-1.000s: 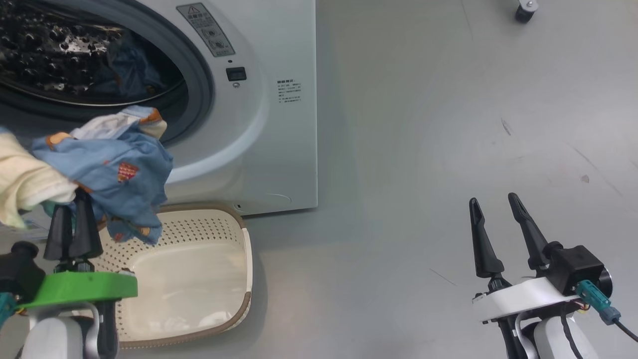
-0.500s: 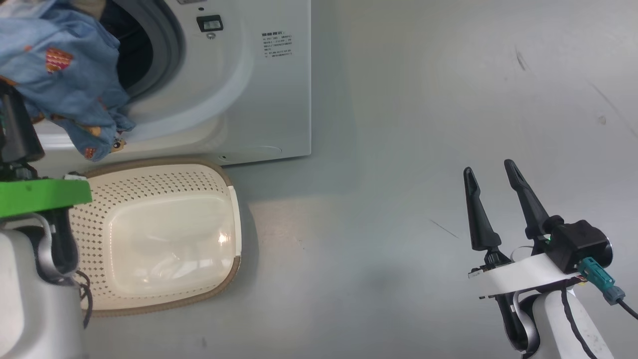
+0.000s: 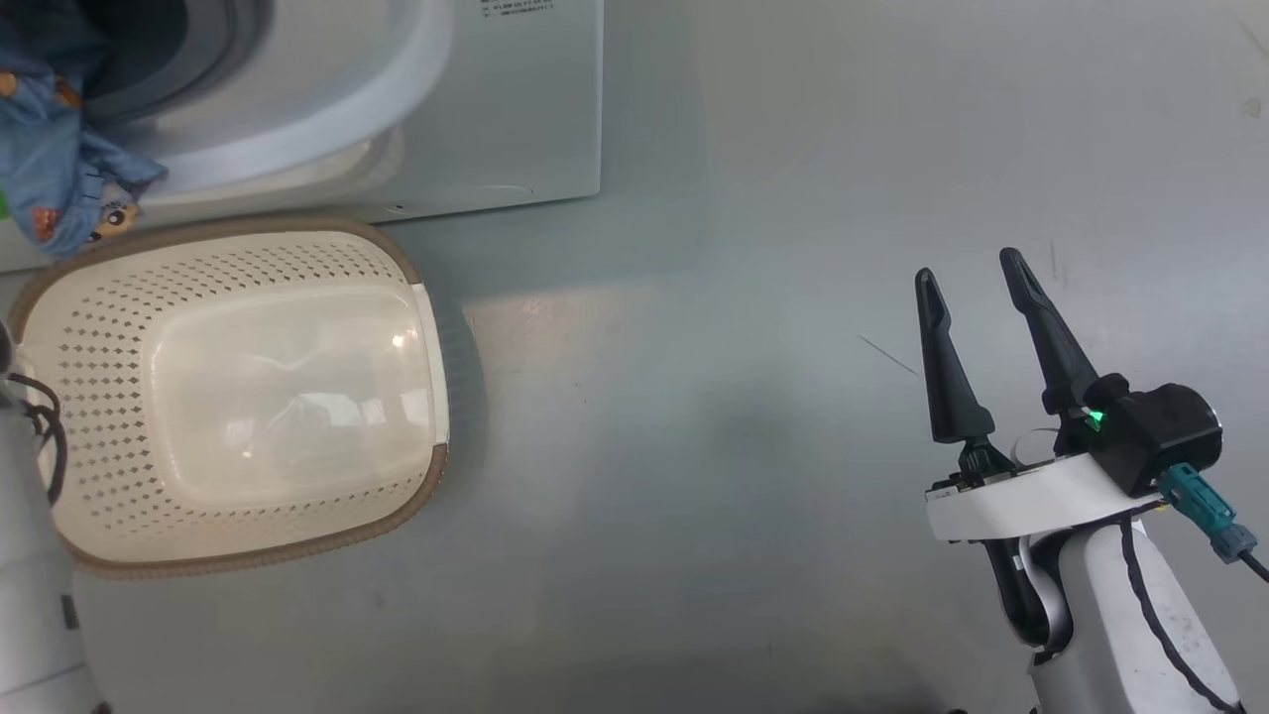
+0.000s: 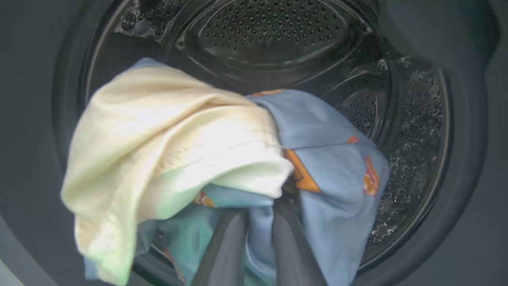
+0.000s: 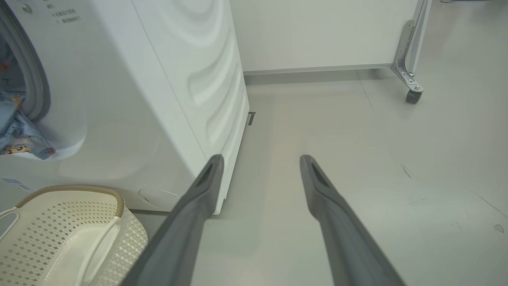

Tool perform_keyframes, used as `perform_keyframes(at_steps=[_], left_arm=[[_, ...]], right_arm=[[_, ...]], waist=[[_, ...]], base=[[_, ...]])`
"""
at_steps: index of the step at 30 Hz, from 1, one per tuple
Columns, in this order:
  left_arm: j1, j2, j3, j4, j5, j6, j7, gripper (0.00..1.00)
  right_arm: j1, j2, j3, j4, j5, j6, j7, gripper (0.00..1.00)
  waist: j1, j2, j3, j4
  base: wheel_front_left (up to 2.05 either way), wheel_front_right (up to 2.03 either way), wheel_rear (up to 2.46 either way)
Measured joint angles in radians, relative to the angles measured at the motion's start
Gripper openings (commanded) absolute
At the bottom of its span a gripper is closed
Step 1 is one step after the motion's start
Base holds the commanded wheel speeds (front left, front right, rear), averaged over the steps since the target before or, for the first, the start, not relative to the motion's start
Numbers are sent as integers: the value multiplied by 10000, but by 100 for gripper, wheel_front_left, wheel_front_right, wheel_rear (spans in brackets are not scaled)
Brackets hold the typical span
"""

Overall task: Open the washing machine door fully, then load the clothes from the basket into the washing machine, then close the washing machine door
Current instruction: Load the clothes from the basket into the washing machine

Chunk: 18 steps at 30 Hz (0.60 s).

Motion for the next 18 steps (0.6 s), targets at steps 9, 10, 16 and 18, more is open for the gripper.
perform_keyframes(at_steps=[9,10,16,18], left_arm=[[-1547,947,-90,1080,-140,-6,794,0],[-1698,1045,-176,1145,-144,-6,880,0],[-2841,1546,-608,1333,-343,-56,1446,0],[-3224,1718,-775,1354,-399,-58,1672,0]], right_arm=[[-487,-4,134,-19,23,2,0,100],[-507,-4,132,-21,36,2,0,100],[-819,-6,215,-33,113,2,0,100],[-953,-8,290,-38,136,2,0,100]], waist=[[0,0,1204,-253],[0,0,1312,-286],[0,0,1915,-438],[0,0,2100,-479]], base=[[0,0,0],[0,0,0],[0,0,0],[0,0,0]])
